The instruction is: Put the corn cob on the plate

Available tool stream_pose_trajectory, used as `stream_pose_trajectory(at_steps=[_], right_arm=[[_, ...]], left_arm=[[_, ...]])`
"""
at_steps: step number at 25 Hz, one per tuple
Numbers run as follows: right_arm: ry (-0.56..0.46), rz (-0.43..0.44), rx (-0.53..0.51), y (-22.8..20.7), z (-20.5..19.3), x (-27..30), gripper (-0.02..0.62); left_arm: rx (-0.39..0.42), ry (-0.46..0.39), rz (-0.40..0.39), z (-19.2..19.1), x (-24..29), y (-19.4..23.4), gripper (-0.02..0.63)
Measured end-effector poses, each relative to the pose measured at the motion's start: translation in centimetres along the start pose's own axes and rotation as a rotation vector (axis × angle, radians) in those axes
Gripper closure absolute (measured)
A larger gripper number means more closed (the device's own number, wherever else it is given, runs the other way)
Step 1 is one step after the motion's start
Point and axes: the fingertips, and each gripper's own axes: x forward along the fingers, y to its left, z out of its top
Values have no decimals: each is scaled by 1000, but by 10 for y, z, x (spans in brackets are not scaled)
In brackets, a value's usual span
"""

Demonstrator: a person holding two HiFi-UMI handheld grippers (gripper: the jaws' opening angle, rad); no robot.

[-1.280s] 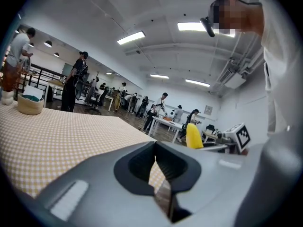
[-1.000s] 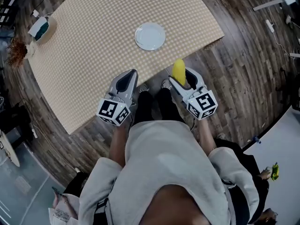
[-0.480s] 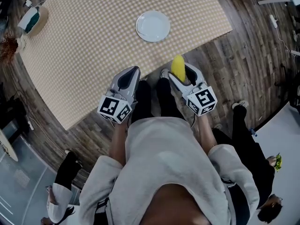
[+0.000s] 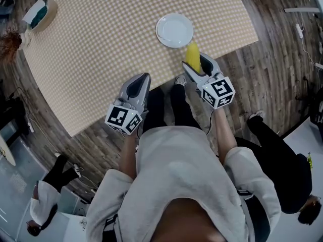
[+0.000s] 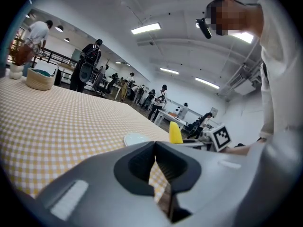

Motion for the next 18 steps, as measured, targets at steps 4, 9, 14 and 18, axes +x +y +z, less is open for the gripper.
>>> stream_pose_trajectory(at_steps=[4, 9, 14, 18], right_arm=[[23, 5, -32, -12, 8, 27, 342], [63, 26, -109, -24, 22, 60, 342], [131, 52, -234, -31, 31, 83, 342], [251, 70, -482, -36, 26, 96, 342]], left_arm=[[-13, -8, 25, 2, -7, 9, 598], [-22, -20, 53, 6, -14, 20, 598], [-32, -30, 73, 7, -21, 26, 598], [-42, -33, 84, 5, -24, 29, 598]])
